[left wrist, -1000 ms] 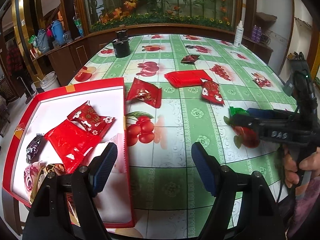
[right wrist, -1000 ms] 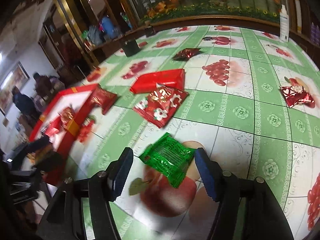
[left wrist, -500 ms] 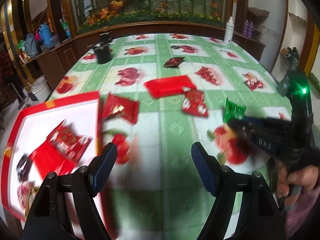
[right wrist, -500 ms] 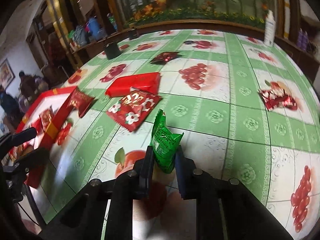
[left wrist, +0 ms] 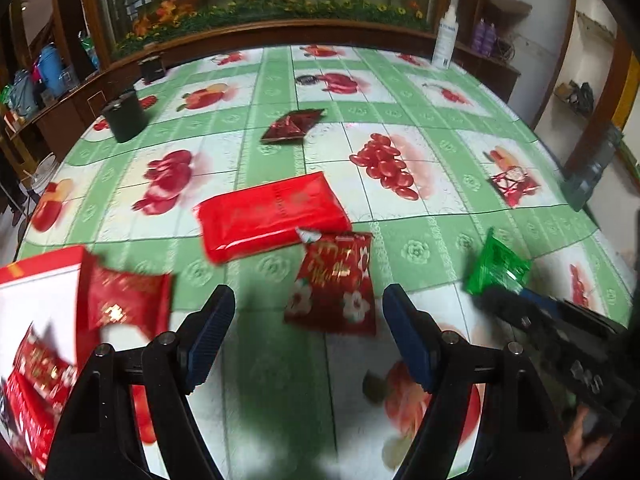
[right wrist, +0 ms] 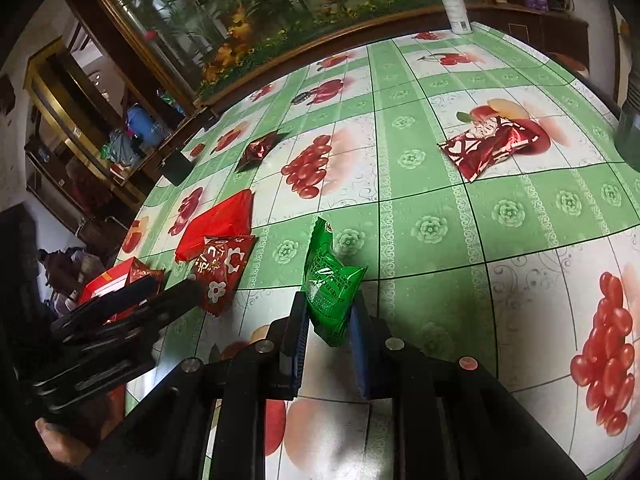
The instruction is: Organize snacks
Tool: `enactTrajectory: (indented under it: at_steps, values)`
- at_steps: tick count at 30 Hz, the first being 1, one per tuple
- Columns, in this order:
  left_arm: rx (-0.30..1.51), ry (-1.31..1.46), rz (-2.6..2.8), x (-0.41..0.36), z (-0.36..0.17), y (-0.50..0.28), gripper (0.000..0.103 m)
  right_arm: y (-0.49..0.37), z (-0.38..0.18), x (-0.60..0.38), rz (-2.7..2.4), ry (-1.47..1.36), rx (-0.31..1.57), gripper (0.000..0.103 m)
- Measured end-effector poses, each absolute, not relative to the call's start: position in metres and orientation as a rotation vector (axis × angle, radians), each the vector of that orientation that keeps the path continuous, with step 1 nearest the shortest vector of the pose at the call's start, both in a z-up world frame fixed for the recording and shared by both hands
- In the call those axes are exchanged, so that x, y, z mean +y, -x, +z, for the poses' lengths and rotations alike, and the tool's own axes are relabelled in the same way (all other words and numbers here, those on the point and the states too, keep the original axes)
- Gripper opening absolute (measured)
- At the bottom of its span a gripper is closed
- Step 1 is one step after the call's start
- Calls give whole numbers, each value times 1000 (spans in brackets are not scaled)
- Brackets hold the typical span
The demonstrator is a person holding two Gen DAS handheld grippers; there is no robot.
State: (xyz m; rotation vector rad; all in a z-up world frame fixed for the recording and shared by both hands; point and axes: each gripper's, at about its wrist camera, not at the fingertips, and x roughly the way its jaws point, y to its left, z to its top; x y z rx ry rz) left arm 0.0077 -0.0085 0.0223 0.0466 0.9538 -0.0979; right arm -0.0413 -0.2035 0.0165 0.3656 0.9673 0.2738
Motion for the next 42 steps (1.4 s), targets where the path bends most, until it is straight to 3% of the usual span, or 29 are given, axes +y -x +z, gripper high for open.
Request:
enactTrajectory:
  at_steps: [5, 6, 8, 13, 14, 17, 26, 42]
  values:
    - [945, -73, -113, -16, 12, -16, 74, 41, 14, -200, 278, -362, 982, 21]
    - [944, -87, -116, -18, 9, -16, 69, 41, 14, -200, 278, -360, 981, 21]
    - [939, -79, -138, -18, 6, -16, 49, 42, 14, -199, 276, -351, 980, 21]
    - [925, -93, -148, -18, 8, -13, 42, 42, 14, -194, 279, -327, 976, 21]
    - [922, -92, -150, -18, 8, -12, 32, 42, 14, -194, 279, -324, 974, 21]
    - [890, -102, -157, -19, 16, -2, 20, 42, 14, -193, 279, -318, 971, 21]
    - [848, -116, -188, -18, 23, 35, 10, 44, 18, -190, 295, -311, 932, 21]
    - [755, 70, -215, 39, 51, 102, 2, 68, 53, -180, 311, -228, 656, 21]
